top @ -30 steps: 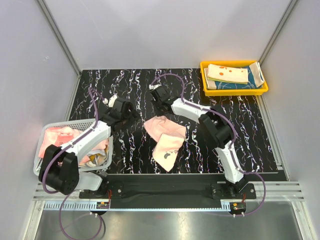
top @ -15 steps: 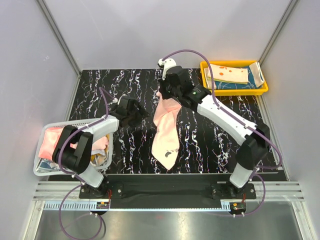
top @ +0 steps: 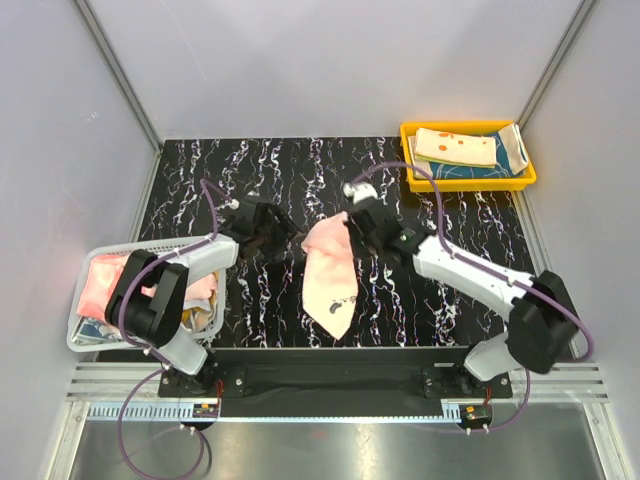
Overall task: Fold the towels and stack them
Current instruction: Flatten out the crumpled towel
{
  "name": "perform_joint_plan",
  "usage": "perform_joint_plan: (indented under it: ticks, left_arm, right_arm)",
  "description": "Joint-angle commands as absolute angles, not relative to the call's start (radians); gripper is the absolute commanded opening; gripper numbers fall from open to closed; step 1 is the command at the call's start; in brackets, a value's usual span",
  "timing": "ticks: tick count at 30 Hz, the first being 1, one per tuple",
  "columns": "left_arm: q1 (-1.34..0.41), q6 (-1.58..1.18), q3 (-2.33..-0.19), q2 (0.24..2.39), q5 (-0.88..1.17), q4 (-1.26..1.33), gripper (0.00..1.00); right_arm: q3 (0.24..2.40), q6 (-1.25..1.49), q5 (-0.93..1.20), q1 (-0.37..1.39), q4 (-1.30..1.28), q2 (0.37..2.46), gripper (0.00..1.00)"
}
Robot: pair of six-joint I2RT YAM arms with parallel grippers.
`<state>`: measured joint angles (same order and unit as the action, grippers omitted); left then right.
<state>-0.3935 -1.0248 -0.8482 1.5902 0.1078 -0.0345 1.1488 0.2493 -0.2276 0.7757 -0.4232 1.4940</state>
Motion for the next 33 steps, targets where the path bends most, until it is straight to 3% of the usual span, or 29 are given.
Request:
perform_joint_plan:
  ticks: [1,8,15,21,28,31,33]
  left_arm:
    - [-0.413,-0.987,-0.911,1.577,0.048,-0.090,0.70]
    - [-0.497,-0.780,-1.265,1.739,-0.070,-0.325,0.69]
    - [-0.555,-0.468,-1.592,1.919,-0.048,-0.498,0.66]
    - [-0.610,-0.292,-1.724,2.040,0.098,-0.541,0.68]
    - [-0.680,-0.290,-1.631,2.083,0.146,-0.500,0.78]
    - [-0.693,-0.337,-1.547,2.065,0.077,-0.502,0.72]
    - [-0.695,-0.404,-1.471,2.027,0.049,-0.464,0.58]
  right_arm:
    - [0.950,0.481,-0.316,0.793,-0.364,1.382,0.00]
    - [0.677,0.728,-0.391,0.796,-0.310,1.336,0.00]
    - [0.482,0.902,-0.379,0.795,-0.143,1.217,0.00]
    - [0.460,0.919,-0.383,0.770,-0.153,1.146,0.00]
    - [0.511,0.868,-0.342,0.698,-0.149,1.166,0.00]
    - [0.544,0.839,-0.307,0.657,-0.138,1.204,0.00]
    - [0.571,0.819,-0.285,0.635,-0.127,1.235,0.00]
